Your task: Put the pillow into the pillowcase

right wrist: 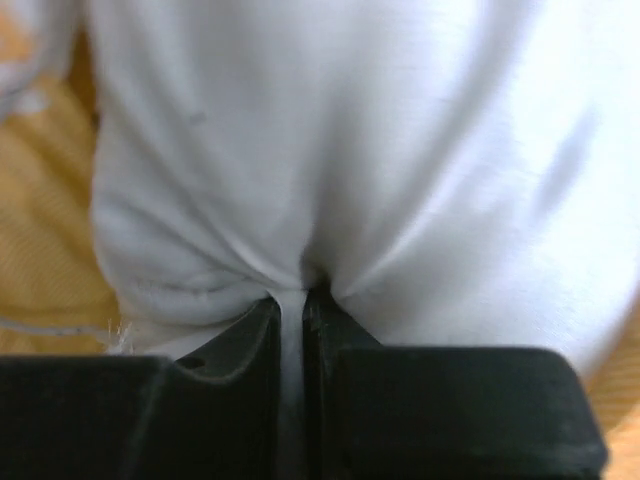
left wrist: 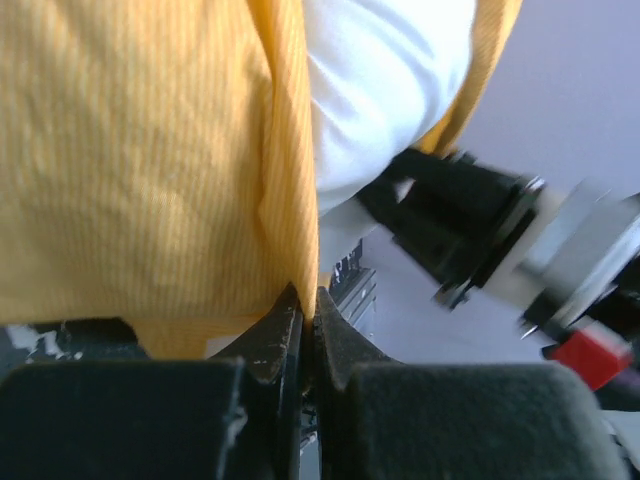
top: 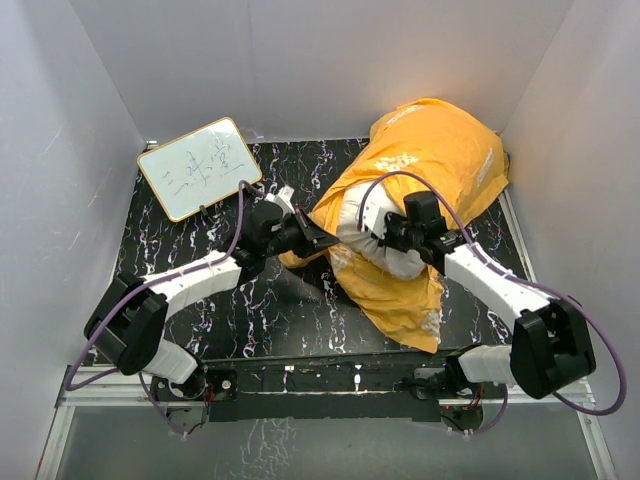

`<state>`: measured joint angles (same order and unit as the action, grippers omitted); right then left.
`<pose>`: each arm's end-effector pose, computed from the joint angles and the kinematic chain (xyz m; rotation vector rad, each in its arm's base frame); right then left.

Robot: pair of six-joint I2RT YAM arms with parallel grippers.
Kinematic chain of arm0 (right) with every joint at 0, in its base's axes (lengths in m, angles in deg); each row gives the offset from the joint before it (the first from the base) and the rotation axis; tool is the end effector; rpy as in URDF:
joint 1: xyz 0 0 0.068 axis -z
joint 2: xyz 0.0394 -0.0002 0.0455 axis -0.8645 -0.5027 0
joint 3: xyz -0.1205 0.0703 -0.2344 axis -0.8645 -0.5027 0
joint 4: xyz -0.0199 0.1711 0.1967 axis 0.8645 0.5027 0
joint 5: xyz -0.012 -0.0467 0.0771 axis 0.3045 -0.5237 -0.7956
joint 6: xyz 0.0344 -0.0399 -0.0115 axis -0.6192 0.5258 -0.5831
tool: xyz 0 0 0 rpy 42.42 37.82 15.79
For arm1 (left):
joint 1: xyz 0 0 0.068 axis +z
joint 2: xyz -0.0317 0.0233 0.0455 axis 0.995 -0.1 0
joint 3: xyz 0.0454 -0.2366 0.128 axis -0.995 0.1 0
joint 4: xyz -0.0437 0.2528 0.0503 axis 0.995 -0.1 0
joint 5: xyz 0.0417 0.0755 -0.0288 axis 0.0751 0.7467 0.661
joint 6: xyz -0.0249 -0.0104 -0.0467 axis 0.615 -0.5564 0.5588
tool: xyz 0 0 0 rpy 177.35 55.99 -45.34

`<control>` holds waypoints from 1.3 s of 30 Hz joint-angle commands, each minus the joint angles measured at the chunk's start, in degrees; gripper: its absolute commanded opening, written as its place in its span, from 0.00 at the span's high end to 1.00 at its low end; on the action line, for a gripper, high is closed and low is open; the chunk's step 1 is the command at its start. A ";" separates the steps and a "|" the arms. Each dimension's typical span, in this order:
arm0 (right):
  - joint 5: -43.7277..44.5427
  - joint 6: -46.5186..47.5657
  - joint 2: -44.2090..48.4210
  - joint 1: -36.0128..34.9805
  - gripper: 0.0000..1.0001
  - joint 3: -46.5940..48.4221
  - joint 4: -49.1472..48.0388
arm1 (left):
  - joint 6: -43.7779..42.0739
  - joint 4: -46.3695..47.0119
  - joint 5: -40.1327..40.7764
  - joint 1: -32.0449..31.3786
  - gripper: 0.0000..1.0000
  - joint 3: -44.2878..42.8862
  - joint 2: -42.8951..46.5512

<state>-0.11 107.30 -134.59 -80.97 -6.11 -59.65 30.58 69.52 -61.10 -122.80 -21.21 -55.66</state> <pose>0.2419 0.1041 0.2374 -1.5172 1.7271 0.0231 0.2525 -0.2164 0.2527 -0.2241 2.0942 -1.5163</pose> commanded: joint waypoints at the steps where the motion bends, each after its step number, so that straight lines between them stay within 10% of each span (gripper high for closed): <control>1: 13.87 -11.06 -3.22 2.04 0.92 10.68 -24.09 | -1.30 -6.08 -7.89 -1.08 1.00 4.75 8.34; 16: 11.81 -16.54 -9.28 -1.56 0.92 1.18 -18.91 | -2.27 -8.78 -21.41 1.75 1.00 -2.75 9.35; 21: -6.49 -13.06 -6.60 -0.57 0.84 3.44 -3.48 | -18.64 -29.63 -12.94 4.16 0.74 -11.08 12.78; 26: -17.09 -14.15 -8.74 -0.38 0.81 7.93 6.05 | -23.40 -26.15 -8.19 3.99 0.57 -8.65 17.82; 32: -23.95 -21.78 -12.95 -0.30 0.81 10.59 6.63 | -8.58 -6.79 1.16 1.80 0.46 6.99 27.16; 39: -22.83 -27.90 -16.62 -0.35 0.81 16.61 5.04 | 2.19 -22.38 16.75 -9.00 0.40 2.20 19.05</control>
<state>-21.44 85.29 -148.58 -81.14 5.54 -53.79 24.84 55.18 -55.40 -126.98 -14.91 -32.47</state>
